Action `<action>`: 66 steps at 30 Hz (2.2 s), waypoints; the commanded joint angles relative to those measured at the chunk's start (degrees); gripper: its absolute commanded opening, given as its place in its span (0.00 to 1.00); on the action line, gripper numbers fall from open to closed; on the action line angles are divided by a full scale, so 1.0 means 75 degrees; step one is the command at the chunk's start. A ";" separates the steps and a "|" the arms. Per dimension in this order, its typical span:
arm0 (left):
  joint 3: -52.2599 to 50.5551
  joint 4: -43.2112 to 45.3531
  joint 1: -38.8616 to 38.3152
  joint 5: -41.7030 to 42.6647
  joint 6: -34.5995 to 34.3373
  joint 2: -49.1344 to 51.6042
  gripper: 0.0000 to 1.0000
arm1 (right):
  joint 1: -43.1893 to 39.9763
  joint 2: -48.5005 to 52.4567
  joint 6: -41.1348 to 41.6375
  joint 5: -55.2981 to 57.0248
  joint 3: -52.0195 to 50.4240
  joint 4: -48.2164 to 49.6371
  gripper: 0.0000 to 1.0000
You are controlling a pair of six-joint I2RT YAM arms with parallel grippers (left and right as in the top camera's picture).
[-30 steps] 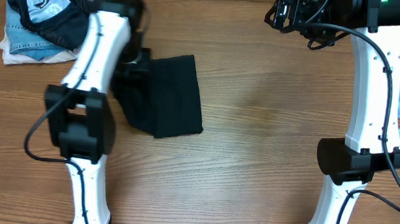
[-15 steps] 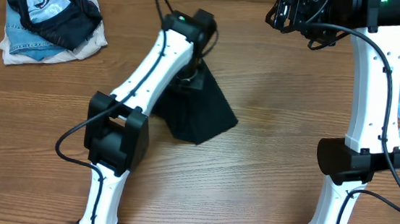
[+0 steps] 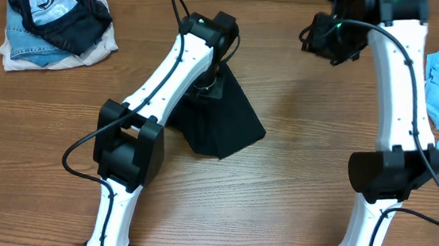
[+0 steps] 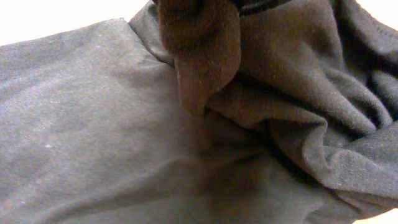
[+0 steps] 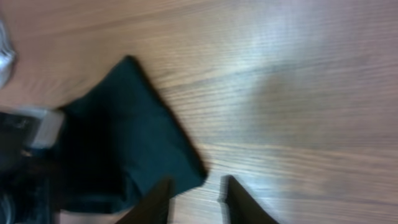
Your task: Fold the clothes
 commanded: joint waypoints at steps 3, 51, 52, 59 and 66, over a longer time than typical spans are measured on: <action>0.0140 -0.0029 0.0125 0.0259 -0.0187 0.0090 0.04 | 0.0006 -0.0210 -0.0408 -0.0664 -0.2180 0.0997 0.04; 0.0143 0.0527 0.0128 0.2250 0.0012 0.0090 0.04 | 0.0347 -0.0219 -0.0187 -0.0918 -0.4194 0.3981 0.04; 0.0143 0.0530 0.0128 0.2302 0.0012 0.0090 0.04 | 0.0315 -0.0216 -0.0312 -0.0772 -0.4249 0.4036 0.05; 0.0143 0.0615 0.0128 0.2696 0.0012 0.0090 0.04 | 0.0341 0.0221 -0.0350 -0.0632 -0.4838 0.4395 0.04; 0.0143 0.0609 0.0117 0.2795 0.0015 0.0090 0.04 | 0.0548 0.0749 -0.0321 -0.1014 -0.5013 0.4456 0.04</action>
